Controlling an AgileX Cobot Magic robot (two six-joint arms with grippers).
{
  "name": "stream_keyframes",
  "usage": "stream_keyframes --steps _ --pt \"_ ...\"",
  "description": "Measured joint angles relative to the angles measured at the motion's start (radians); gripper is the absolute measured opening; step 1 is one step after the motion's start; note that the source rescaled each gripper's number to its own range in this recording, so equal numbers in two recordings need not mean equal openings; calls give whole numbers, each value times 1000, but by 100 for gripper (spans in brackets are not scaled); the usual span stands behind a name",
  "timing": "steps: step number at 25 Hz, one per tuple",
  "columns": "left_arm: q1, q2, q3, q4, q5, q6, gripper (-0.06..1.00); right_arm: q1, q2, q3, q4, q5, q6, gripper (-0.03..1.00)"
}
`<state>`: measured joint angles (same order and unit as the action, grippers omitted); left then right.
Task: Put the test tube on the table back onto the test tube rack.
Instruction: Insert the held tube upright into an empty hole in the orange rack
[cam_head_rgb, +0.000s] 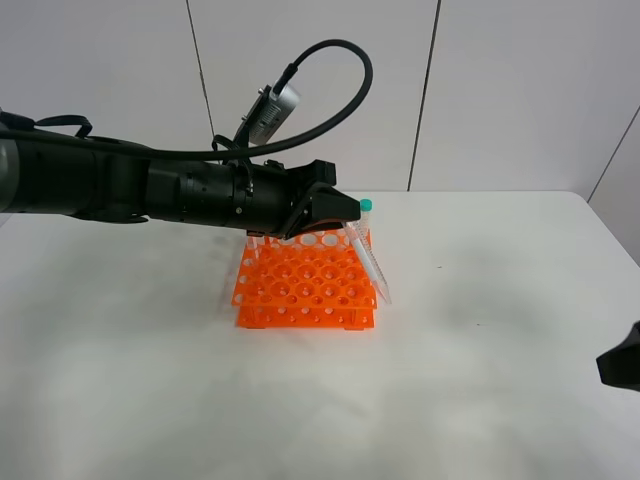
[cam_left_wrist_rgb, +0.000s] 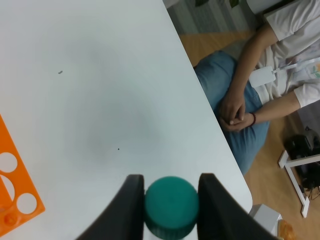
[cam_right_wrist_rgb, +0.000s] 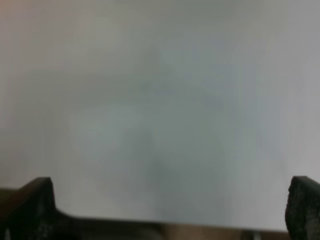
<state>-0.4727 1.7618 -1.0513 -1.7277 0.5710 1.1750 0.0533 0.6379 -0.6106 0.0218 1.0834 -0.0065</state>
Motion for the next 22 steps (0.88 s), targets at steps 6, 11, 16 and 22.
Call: stream_keyframes --steps 6,11,16,22 --pt "0 0 0 0 0 0 0 0 -356 107 2 -50 0 100" --pt "0 0 0 0 0 0 0 0 -540 109 2 -52 6 100" --pt "0 0 0 0 0 0 0 0 -635 110 2 -51 6 100" --pt "0 0 0 -1 0 0 0 0 -644 110 1 -51 6 100"
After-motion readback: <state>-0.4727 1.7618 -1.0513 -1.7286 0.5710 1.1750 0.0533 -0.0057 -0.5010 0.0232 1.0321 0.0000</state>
